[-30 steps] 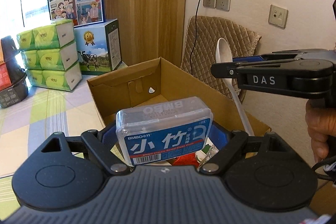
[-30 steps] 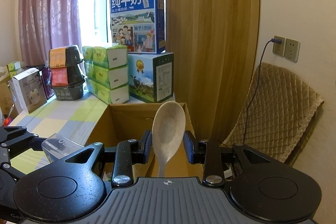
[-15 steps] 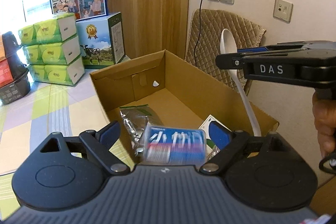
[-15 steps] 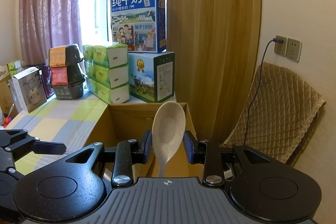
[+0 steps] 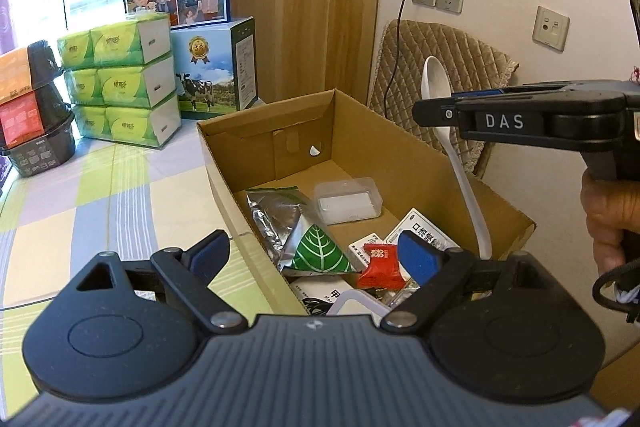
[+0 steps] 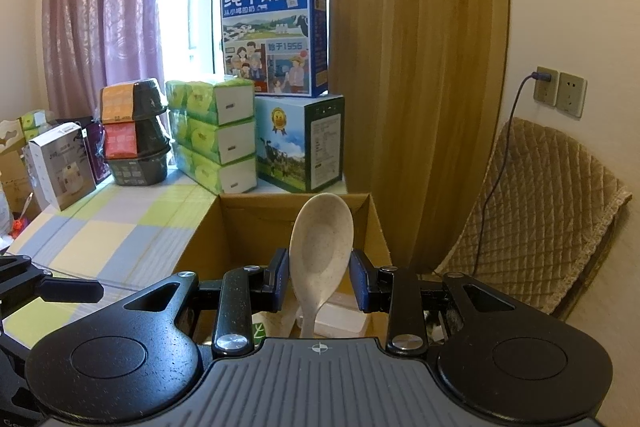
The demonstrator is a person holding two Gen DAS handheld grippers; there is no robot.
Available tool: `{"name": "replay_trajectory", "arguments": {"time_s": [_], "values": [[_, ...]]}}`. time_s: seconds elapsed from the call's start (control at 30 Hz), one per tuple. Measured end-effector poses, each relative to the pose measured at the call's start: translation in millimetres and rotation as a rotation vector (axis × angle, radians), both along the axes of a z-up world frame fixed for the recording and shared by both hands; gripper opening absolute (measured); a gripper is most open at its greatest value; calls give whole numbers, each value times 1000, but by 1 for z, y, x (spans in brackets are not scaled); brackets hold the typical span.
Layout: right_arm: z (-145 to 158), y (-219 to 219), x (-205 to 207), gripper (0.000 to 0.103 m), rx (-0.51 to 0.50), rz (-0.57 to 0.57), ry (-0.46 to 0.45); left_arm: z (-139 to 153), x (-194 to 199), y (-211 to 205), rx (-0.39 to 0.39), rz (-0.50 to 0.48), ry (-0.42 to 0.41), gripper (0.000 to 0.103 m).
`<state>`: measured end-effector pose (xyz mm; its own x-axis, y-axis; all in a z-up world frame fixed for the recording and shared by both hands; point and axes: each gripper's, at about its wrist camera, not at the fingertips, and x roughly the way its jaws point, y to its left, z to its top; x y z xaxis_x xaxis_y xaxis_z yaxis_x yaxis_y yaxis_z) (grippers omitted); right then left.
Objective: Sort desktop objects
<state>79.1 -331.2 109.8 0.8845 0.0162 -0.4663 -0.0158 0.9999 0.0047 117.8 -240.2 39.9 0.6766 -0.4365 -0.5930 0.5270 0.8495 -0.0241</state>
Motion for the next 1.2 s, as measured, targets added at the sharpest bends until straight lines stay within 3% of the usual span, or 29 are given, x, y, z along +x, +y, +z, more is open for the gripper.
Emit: {"name": "replay_trajectory", "arguments": {"time_s": [0.53,0.57,0.6,0.67,1.03,1.2], "values": [[3,11,6,30,-5,34,-9,2,1,5,-11,14,0,89],[3,12,6,33,-8,43,-17,2,1,6,-12,17,0,88],[4,13,7,55,-21,43,-26,2,1,6,-12,20,1,89],[6,13,3,82,-33,38,-56,1,1,8,-11,24,2,88],[7,-4,-19,83,1,-18,-62,0,-6,18,-28,64,25,91],[5,-15,-40,93,67,-58,-26,2,-16,25,-44,113,32,98]]}}
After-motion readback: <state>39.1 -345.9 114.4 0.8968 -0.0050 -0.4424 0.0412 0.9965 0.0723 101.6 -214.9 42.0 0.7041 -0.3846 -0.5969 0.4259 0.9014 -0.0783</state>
